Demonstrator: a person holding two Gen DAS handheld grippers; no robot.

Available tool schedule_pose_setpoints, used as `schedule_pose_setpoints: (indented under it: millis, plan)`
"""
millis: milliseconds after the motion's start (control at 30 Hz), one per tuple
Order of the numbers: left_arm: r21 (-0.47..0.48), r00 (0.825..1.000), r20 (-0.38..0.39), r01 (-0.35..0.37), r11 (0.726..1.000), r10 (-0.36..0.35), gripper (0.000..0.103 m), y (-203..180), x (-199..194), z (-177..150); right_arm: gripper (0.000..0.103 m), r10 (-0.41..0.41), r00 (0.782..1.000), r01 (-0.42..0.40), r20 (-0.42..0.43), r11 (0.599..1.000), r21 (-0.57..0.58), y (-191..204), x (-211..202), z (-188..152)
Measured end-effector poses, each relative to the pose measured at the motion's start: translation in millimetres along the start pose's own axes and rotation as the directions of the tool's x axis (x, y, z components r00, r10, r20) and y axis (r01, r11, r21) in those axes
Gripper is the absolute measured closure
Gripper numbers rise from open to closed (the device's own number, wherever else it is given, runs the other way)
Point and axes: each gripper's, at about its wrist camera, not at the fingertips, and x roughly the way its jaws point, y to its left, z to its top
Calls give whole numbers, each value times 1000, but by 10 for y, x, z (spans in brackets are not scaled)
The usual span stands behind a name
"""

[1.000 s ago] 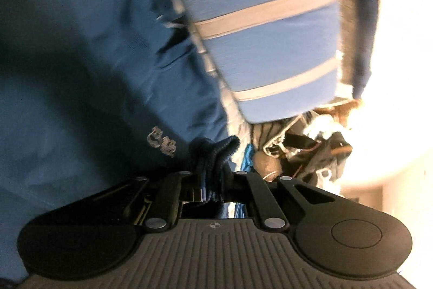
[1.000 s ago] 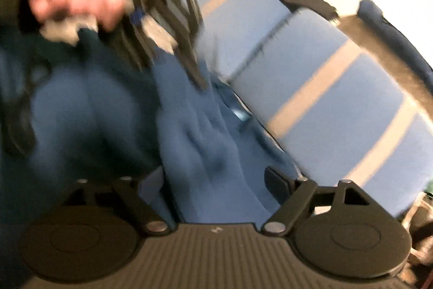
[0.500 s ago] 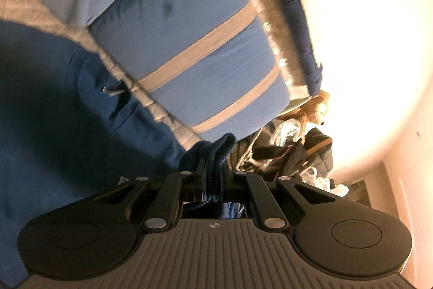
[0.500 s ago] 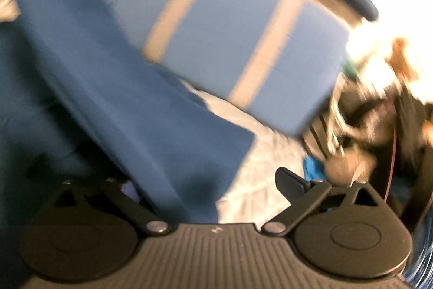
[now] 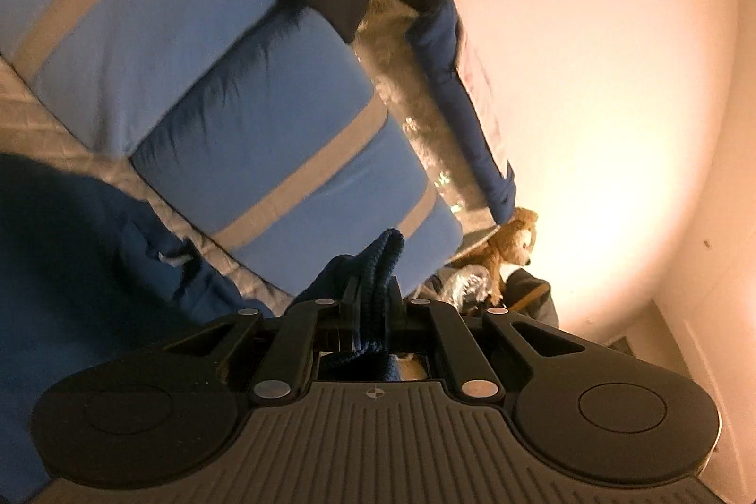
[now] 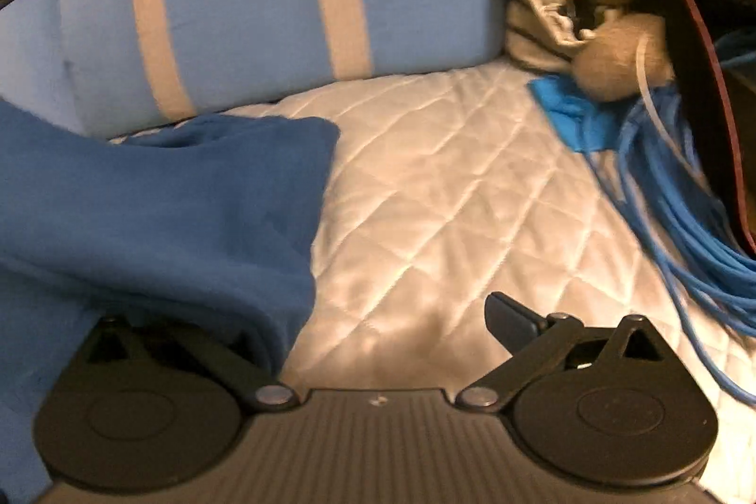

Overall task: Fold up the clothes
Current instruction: 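Lift the side edge and fold it over the body with the left tool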

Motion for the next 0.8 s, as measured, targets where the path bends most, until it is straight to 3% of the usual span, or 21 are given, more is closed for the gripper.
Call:
schedule_pose_setpoints:
  millis: [233,433,533,600,800]
  plan:
    - [67,989,14,-148,987,147,95,141,-190,129,0,-44,998,50,37,981,-189,235,-80,-36]
    - [77,971,11,-239,968,239,96,421,-345,194,3,-41,996,68,85,934,-351,365,-191,-71]
    - [96,962,-9,-270,958,272,96,571,-406,177,18,-19,995,55,95,915,-399,427,-265,-93]
    - [115,953,-23,-298,948,302,96,670,-434,140,35,3,995,42,101,901,-431,481,-318,-107]
    - [178,933,-62,-339,924,354,96,957,-552,31,67,49,994,6,101,875,-484,632,-401,-153]
